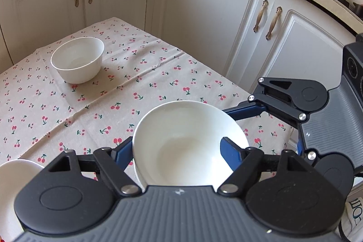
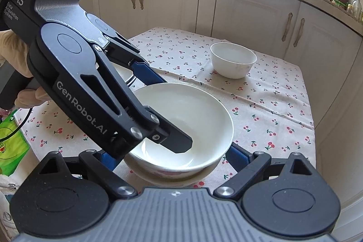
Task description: Organize plates and bowls
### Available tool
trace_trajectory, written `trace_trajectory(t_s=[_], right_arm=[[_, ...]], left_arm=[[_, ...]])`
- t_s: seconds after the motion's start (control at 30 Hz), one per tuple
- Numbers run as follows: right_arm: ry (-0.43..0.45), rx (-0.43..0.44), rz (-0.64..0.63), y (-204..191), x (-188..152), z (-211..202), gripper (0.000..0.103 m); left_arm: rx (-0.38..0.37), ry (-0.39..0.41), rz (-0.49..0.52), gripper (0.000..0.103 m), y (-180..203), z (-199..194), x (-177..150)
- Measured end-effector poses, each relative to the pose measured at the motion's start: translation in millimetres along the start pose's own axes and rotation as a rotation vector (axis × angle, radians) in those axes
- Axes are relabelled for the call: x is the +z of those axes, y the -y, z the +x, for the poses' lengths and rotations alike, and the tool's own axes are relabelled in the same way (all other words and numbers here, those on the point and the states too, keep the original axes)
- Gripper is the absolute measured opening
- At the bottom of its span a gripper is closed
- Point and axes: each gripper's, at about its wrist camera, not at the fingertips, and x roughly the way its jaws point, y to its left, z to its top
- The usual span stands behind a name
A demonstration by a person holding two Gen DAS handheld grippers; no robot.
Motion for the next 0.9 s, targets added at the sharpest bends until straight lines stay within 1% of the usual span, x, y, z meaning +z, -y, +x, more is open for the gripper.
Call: trace_trajectory(t_s=[0.5, 0.6, 0.63, 0.77, 0.9], right_arm=[[0.0, 0.032, 0.031, 5, -1, 1, 0.097], [0.003, 0.037, 0.029, 4, -1, 1, 0.1], [0.014, 0.034, 0.027, 3, -1, 0, 0.103], [0.03, 0.044, 0.032, 5, 0, -5, 0.103], [0.035, 0.036, 0.027, 4, 1, -9, 0.103]], left_arm=[[-0.01, 0.001, -0.011, 0.079, -2, 3, -1], [-0.016, 0.006, -0.016, 0.08, -3, 2, -2], [-0.016, 0.006, -0.016, 0.08, -3, 1, -2], [-0.006, 0.01, -0.013, 0.08, -6, -2, -3], [0.009, 0.029, -0.028, 0.081, -13, -11, -4]])
